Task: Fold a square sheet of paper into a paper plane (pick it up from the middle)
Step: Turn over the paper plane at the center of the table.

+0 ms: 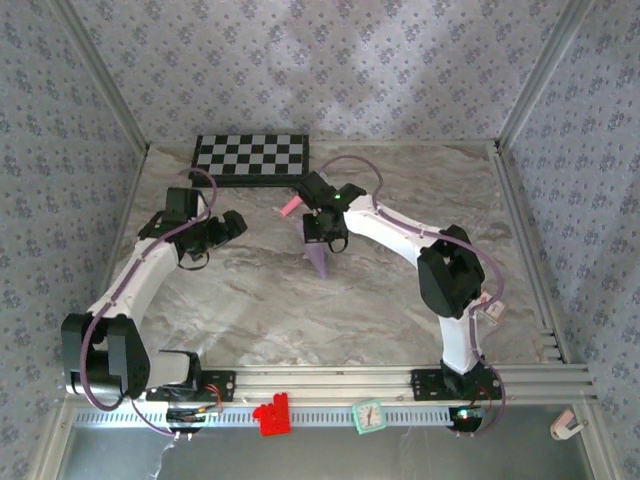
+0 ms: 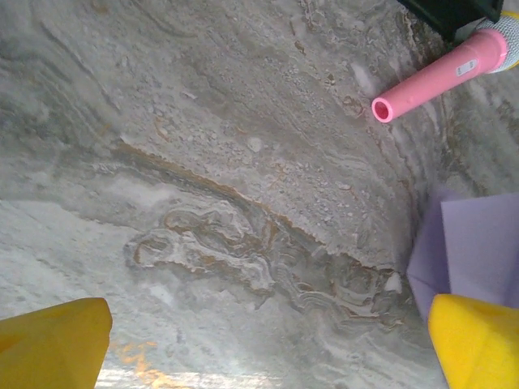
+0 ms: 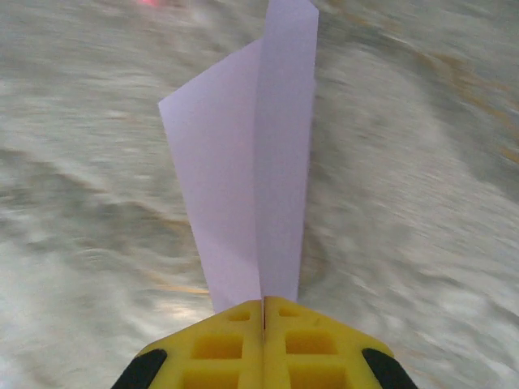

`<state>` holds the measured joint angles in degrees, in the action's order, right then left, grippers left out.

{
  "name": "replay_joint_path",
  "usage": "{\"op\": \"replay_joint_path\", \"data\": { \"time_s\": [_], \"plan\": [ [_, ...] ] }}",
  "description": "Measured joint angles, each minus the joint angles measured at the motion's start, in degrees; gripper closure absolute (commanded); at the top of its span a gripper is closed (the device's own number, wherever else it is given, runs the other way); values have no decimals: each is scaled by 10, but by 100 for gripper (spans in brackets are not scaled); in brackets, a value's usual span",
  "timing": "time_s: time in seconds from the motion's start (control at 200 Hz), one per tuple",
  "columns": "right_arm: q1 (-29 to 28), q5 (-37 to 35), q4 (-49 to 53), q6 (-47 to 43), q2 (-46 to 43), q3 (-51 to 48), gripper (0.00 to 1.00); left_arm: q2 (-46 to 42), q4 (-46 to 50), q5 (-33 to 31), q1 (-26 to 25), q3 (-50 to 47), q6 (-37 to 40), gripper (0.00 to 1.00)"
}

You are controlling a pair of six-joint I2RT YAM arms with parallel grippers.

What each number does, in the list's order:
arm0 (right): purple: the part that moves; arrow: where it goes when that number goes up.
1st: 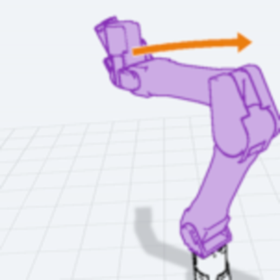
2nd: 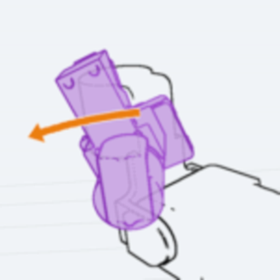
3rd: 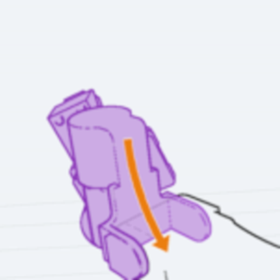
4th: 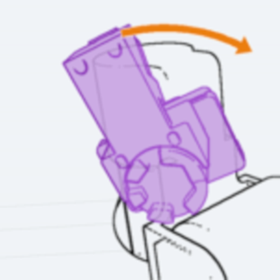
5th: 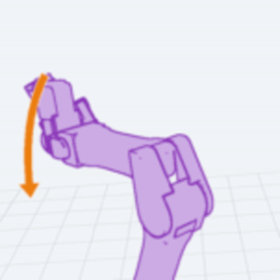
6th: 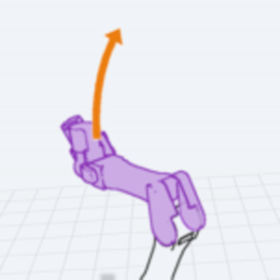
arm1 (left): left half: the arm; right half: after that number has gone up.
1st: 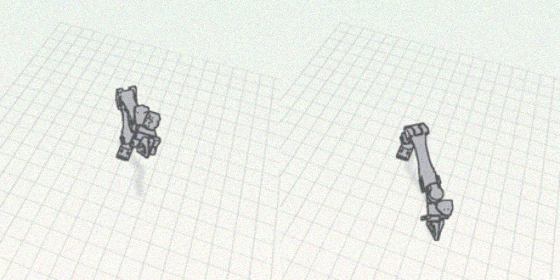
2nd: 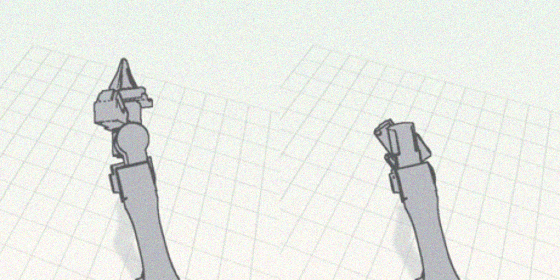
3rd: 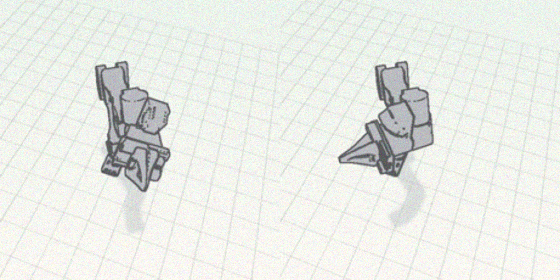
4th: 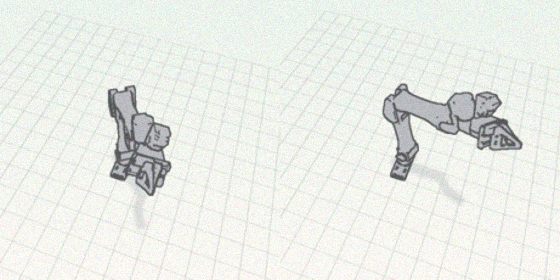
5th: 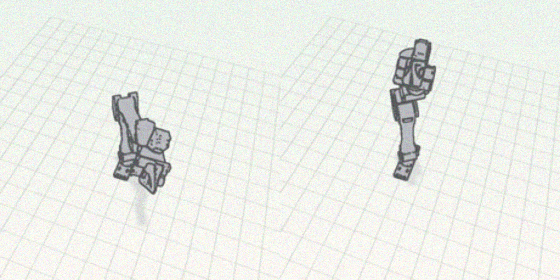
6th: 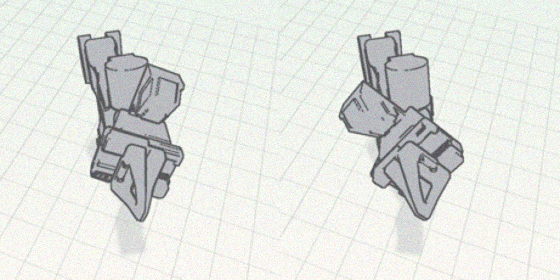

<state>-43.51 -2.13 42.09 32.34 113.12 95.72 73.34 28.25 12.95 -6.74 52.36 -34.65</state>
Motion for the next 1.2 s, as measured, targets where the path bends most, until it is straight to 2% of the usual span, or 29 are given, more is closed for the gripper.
{"op": "replay_joint_path", "data": {
  "time_s": [0.205,0.42,0.55,0.885,1.199],
  "plan": [
    [16,148,-154,-21,-1,-62,95,-5,-85,61,0,-54,-71,0],
    [45,243,-282,10,-1,-158,93,15,-162,104,-19,-111,-122,6],
    [54,267,-344,38,-1,-203,93,49,-197,121,-55,-129,-145,15],
    [71,287,-425,80,-1,-275,93,128,-272,140,-112,-131,-183,52],
    [73,290,-441,89,-1,-294,93,177,-305,147,-127,-125,-186,62]
  ]
}}
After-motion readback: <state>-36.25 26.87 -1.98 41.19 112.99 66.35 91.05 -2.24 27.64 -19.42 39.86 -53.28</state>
